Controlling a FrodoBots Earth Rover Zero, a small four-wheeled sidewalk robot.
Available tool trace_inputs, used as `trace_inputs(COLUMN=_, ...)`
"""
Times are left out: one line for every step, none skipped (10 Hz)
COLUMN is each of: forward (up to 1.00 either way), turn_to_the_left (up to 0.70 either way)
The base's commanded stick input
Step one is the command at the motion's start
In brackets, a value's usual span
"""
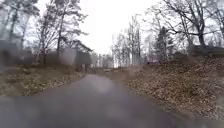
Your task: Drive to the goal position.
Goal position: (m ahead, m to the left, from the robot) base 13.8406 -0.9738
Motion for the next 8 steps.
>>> trace_inputs(forward=1.0, turn_to_the_left=0.2)
trace_inputs(forward=1.0, turn_to_the_left=0.29)
trace_inputs(forward=1.0, turn_to_the_left=0.37)
trace_inputs(forward=1.0, turn_to_the_left=0.4)
trace_inputs(forward=1.0, turn_to_the_left=0.4)
trace_inputs(forward=1.0, turn_to_the_left=0.4)
trace_inputs(forward=1.0, turn_to_the_left=0.23)
trace_inputs(forward=1.0, turn_to_the_left=0.1)
